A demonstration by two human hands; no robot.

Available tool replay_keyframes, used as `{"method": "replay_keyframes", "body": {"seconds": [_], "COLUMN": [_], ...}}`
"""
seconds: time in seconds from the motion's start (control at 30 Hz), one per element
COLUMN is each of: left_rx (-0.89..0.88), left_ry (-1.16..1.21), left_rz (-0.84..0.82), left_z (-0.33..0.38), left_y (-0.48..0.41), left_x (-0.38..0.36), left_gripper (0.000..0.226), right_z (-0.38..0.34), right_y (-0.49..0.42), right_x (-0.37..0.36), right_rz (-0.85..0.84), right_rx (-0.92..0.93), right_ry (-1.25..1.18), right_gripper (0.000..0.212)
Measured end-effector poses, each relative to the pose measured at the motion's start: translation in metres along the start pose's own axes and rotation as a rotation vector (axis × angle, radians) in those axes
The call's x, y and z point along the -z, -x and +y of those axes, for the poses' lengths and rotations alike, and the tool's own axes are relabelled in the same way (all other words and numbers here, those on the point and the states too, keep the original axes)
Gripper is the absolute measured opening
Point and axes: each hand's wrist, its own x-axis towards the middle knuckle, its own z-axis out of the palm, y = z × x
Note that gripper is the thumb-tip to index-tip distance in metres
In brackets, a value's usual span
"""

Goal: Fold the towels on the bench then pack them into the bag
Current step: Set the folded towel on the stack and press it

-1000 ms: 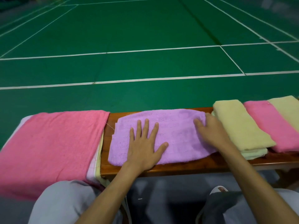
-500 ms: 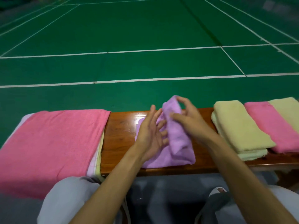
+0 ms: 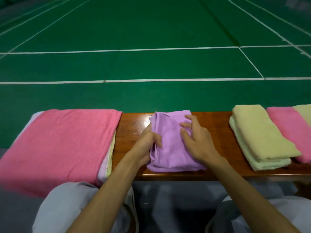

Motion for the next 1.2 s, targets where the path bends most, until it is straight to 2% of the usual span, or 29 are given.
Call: {"method": "replay_keyframes", "body": {"seconds": [0.07,0.13,0.23,0.27,0.33,0.4,0.47,0.53,0.63,0.7,0.8,1.2], "left_rx": [-0.124,-0.222,-0.280,-0.268,-0.314,-0.466,-0.622,-0.734,-0.662,-0.568,-0.492,-0.421], "left_ry": [-0.200,-0.316,-0.670,-0.817,-1.024,-1.155,-1.258,-1.442,-1.654,-1.678,-1.676,-1.562], "left_rz": [0.031,0.110,0.439,0.557,0.663,0.628,0.455,0.277,0.089,0.084,0.122,0.135], "left_z": [0.007,0.011,0.008,0.005,-0.003,-0.008,-0.012,-0.020,-0.043,-0.054,-0.055,-0.047], "left_y": [0.004,0.008,0.006,0.004,-0.002,-0.005,-0.006,-0.011,-0.018,-0.021,-0.021,-0.019], "left_x": [0.000,0.003,0.017,0.023,0.032,0.027,0.012,0.000,-0.004,-0.001,0.004,0.028], "left_gripper": [0.084,0.079,0.043,0.041,0.045,0.043,0.056,0.063,0.065,0.067,0.070,0.073], "right_z": [0.003,0.005,0.008,0.009,0.009,0.007,0.005,0.007,0.015,0.023,0.030,0.046], "right_y": [-0.001,-0.002,-0.003,-0.003,-0.004,-0.003,-0.002,-0.004,-0.003,-0.003,-0.007,-0.014], "right_x": [-0.002,-0.002,-0.003,-0.004,-0.004,-0.002,-0.002,-0.006,-0.019,-0.024,-0.024,-0.010], "right_rz": [-0.002,0.016,0.115,0.169,0.261,0.306,0.297,0.178,-0.109,-0.212,-0.271,-0.244], "right_rx": [0.034,0.061,0.096,0.089,0.053,0.050,0.123,0.238,0.282,0.245,0.178,0.094], "right_ry": [0.095,0.110,0.085,0.086,0.112,0.188,0.265,0.350,0.466,0.525,0.569,0.522], "right_gripper": [0.058,0.066,0.059,0.052,0.049,0.051,0.054,0.060,0.068,0.072,0.077,0.095]}}
